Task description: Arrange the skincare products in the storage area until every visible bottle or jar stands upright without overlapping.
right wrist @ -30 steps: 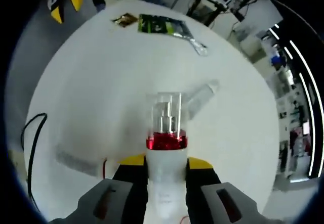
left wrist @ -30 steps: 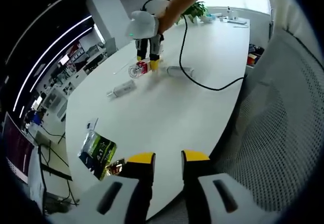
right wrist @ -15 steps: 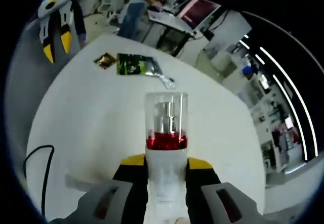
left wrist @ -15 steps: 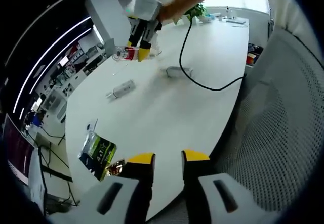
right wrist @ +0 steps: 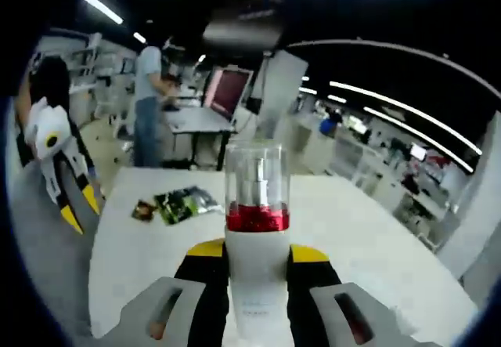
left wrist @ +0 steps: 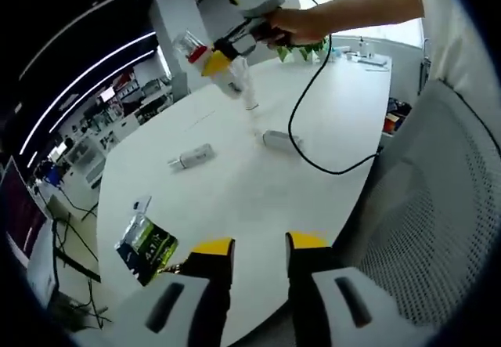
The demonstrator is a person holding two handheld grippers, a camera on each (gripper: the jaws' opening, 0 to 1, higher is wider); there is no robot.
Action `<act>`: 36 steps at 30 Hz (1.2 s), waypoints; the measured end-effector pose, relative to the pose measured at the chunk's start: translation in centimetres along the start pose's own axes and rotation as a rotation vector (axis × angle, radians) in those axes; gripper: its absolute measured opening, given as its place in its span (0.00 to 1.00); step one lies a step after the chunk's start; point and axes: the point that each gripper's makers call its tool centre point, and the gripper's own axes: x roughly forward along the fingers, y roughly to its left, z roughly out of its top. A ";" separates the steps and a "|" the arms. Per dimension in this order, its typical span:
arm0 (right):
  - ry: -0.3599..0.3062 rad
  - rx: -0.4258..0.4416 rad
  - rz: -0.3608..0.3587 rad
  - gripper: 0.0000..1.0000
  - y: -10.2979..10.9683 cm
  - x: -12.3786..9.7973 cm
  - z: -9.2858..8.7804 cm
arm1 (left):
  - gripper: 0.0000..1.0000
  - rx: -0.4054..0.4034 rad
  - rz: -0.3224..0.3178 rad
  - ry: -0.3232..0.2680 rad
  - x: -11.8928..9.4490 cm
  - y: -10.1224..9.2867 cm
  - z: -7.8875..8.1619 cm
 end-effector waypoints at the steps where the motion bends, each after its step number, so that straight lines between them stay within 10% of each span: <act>1: -0.016 0.021 0.000 0.21 0.2 -0.4 0.4 | 0.31 -0.011 0.002 0.002 -0.1 0.1 0.1; 16: -0.135 0.273 0.052 0.22 5.1 -3.2 5.6 | 0.34 -0.067 -0.010 -0.073 -0.4 -0.1 1.4; 24: -0.090 0.410 0.076 0.22 8.8 -4.5 4.9 | 0.33 -0.064 -0.026 -0.108 -0.5 -0.3 2.2; 36: -0.017 0.469 0.109 0.22 13.2 -4.1 3.8 | 0.46 -0.297 0.044 -0.336 -2.6 0.6 7.7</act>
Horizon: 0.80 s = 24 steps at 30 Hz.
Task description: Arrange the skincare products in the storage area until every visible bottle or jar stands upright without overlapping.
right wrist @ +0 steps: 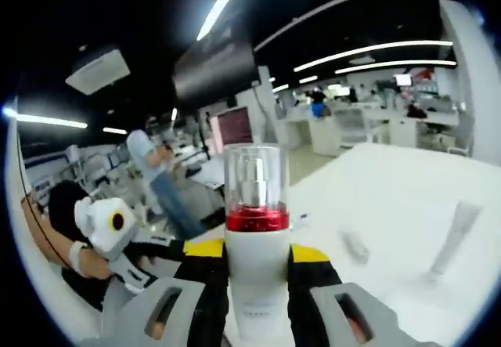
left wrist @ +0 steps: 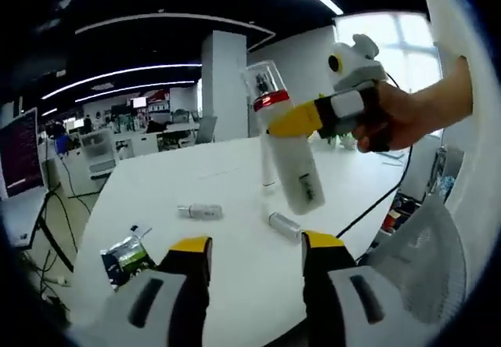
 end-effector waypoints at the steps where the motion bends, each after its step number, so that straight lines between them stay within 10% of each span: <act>1: 0.001 0.002 0.004 0.22 0.4 0.2 -0.1 | 0.46 -0.017 -0.005 -0.006 0.2 -0.4 0.0; 18: -0.023 0.030 -0.011 0.22 4.2 0.7 -2.1 | 0.48 0.006 -0.077 -0.051 0.6 -2.5 0.4; 24: -0.037 -0.117 -0.035 0.22 4.1 1.0 -1.1 | 0.45 0.011 -0.065 -0.074 0.3 -2.1 0.9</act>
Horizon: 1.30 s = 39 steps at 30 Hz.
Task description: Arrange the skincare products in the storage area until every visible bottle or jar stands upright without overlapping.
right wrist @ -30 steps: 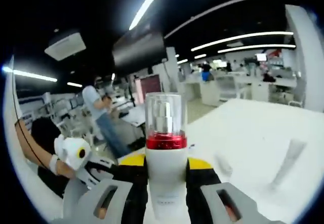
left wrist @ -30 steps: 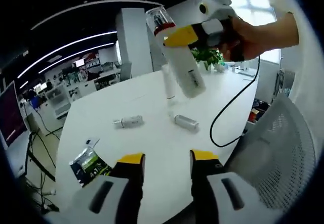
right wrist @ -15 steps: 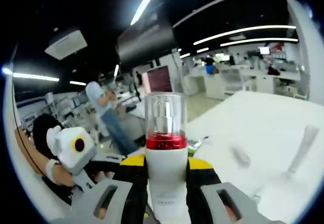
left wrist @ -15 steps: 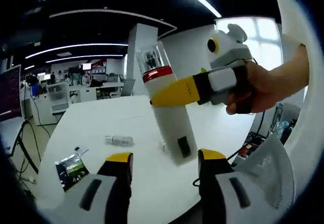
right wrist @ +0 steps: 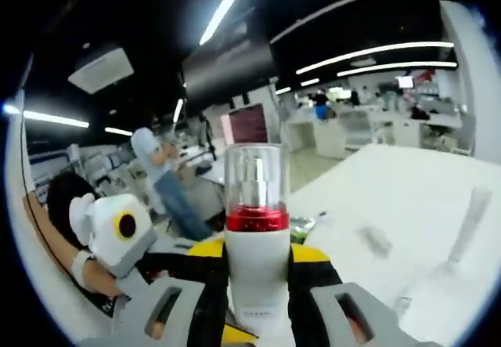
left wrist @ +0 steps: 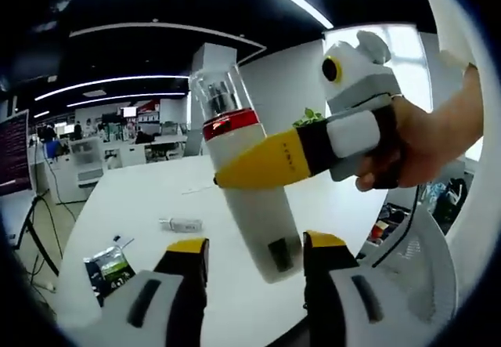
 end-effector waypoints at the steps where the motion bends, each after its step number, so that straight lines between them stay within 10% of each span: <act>1: 0.011 -0.008 -0.012 0.22 -0.2 0.0 0.0 | 0.43 -0.010 0.006 -0.013 -0.2 0.3 0.3; 26: -0.042 0.060 0.069 0.23 3.0 0.2 -0.1 | 0.30 -0.011 -0.041 -0.012 -0.2 -0.9 0.2; 39: 0.056 0.060 0.164 0.24 4.0 -0.1 -2.9 | 0.25 0.005 -0.045 0.148 -1.1 -1.1 -2.7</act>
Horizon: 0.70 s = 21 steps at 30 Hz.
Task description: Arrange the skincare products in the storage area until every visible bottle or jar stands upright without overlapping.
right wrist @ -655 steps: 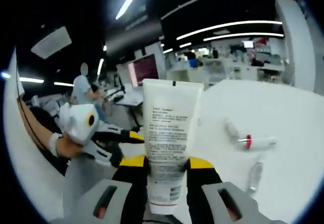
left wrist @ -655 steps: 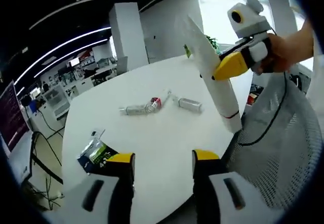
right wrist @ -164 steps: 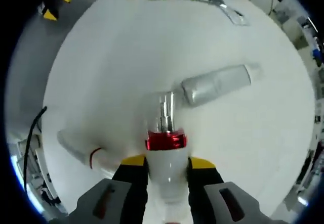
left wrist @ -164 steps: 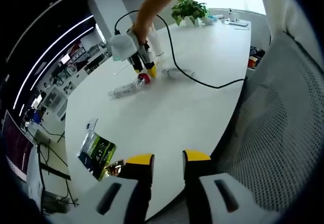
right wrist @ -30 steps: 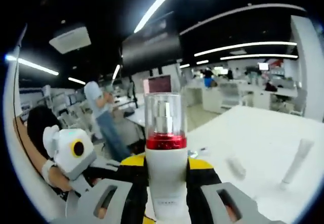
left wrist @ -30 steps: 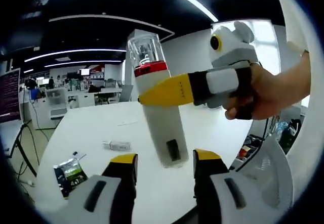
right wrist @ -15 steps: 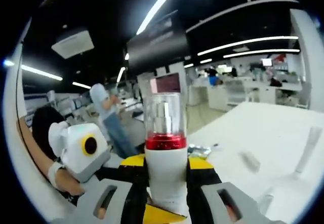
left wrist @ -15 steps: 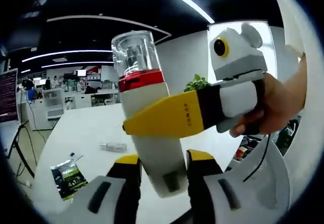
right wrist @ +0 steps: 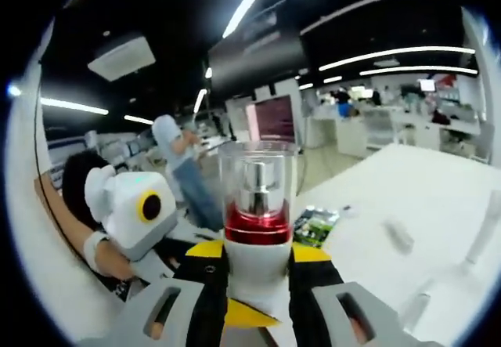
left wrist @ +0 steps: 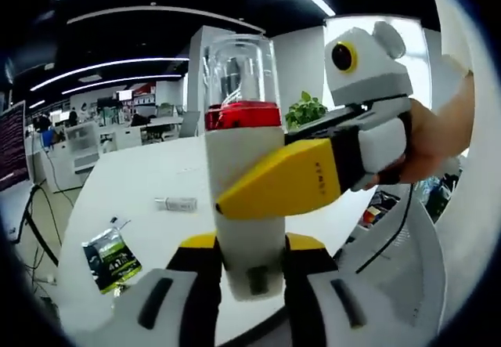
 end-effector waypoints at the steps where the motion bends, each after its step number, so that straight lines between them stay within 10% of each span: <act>1: 0.014 0.007 0.014 0.24 0.1 -0.1 -0.3 | 0.24 0.012 -0.006 0.013 0.0 -0.1 -0.2; 21: 0.021 -0.120 0.200 0.28 2.2 -1.2 -0.1 | 0.24 -0.084 -0.196 0.004 -0.7 -3.0 0.3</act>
